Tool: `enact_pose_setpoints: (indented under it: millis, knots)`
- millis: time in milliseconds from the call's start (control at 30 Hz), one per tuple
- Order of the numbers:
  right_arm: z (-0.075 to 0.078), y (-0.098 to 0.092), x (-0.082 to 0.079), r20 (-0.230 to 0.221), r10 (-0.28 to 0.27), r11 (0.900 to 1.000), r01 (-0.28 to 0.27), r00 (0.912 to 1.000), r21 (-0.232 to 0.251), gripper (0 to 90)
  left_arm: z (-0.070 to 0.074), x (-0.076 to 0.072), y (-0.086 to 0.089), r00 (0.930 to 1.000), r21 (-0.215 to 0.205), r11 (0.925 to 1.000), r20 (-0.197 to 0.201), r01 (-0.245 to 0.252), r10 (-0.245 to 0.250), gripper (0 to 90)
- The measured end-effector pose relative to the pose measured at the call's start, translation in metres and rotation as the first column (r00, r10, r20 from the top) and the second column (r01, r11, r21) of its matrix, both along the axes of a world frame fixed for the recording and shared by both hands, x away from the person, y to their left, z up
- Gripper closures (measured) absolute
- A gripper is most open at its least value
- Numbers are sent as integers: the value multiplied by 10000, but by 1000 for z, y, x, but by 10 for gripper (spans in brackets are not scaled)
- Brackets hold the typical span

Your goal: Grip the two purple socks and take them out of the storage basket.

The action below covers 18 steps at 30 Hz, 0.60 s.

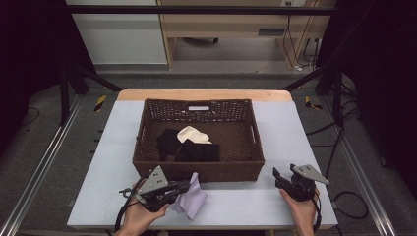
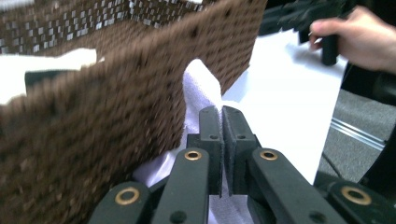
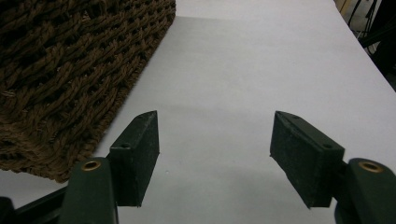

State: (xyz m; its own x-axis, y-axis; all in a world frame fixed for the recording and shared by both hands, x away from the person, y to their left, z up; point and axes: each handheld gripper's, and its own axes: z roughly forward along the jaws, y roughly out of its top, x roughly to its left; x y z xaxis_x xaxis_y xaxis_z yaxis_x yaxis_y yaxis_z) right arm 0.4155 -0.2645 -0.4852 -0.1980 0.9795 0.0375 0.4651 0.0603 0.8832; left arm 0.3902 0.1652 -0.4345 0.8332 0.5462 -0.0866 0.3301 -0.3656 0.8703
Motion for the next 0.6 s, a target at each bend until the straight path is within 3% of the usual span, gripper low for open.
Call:
enact_pose_setpoints:
  millis: [167, 267, 467, 600]
  knots:
    - [0, 0, 0, 14, -7, 10000, 7, 10000, -15, 327, -17, 4, 3, 9988, 465, 9988, -442, -175, 195, 842]
    - [0, 0, 0, 5, -24, 10000, 24, 10000, -5, 326, -20, 4, 3, 9989, 580, 9981, -398, -220, 244, 779]
    - [0, 0, 0, 12, -6, 10000, 6, 10000, -7, 321, -17, 3, 9, 9987, 117, 9987, 135, -498, 496, 509]
    - [0, 0, 0, -5, -11, 10000, 11, 10000, 5, 318, -13, 2, 22, 9950, -219, 9956, 388, -909, 917, 411]
